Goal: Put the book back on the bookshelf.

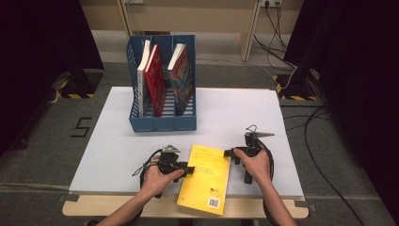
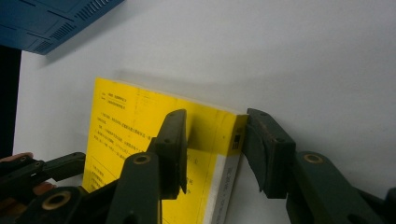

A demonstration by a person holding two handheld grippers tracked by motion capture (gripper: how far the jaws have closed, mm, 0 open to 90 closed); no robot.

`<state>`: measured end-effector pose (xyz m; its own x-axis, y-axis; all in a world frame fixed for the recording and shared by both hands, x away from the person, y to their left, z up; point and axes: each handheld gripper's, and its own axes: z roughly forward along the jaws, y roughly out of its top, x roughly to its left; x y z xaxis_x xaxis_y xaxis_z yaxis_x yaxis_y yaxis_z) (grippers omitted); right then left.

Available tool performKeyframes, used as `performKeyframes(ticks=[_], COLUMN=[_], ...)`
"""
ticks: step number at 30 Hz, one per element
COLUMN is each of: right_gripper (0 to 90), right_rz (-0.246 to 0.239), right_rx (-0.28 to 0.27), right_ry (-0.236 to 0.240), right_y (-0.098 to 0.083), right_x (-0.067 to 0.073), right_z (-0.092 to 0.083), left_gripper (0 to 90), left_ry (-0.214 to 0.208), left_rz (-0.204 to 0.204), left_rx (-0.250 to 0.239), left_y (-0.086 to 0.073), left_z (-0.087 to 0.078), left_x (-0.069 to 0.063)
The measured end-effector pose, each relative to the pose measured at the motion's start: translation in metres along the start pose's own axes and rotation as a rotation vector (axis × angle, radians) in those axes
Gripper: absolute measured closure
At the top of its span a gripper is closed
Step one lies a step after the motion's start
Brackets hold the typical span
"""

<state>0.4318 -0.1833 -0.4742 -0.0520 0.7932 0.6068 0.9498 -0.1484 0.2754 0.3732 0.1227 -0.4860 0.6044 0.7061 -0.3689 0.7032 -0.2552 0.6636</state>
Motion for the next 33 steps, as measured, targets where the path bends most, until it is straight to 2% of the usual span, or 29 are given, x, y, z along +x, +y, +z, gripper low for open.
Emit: performKeyframes(ticks=[7, 13, 15, 19, 25, 33], right_gripper=[60.9, 64.4, 66.3, 68.8, 70.4, 67.4], right_rz=[0.005, 0.039, 0.067, 0.085, 0.069, 0.060], right_rx=[0.011, 0.003, 0.002, 0.003, 0.003, -0.001], right_ry=[-0.012, -0.016, -0.006, 0.011, 0.023, 0.030], right_y=[0.0016, 0.0020, 0.0020, 0.0032, 0.0060, 0.0051], right_x=[0.0009, 0.0008, -0.0006, -0.0005, 0.0044, 0.0023], right_z=[0.0011, 0.0018, 0.0015, -0.0004, -0.0046, -0.0020], left_gripper=[56.2, 56.1, 56.1, 55.9, 55.6, 55.8], left_ry=[0.006, 0.003, 0.002, 0.002, -0.005, -0.008], left_rz=[-0.001, -0.001, 0.003, 0.004, 0.002, 0.005], left_rx=[-0.006, -0.007, -0.008, -0.005, -0.005, -0.003], left_y=[-0.0003, -0.0004, -0.0008, -0.0007, -0.0015, -0.0013], left_z=[0.0006, 0.0005, 0.0002, -0.0008, -0.0021, -0.0020], left_x=[-0.0004, -0.0002, 0.0000, 0.0006, 0.0024, 0.0030])
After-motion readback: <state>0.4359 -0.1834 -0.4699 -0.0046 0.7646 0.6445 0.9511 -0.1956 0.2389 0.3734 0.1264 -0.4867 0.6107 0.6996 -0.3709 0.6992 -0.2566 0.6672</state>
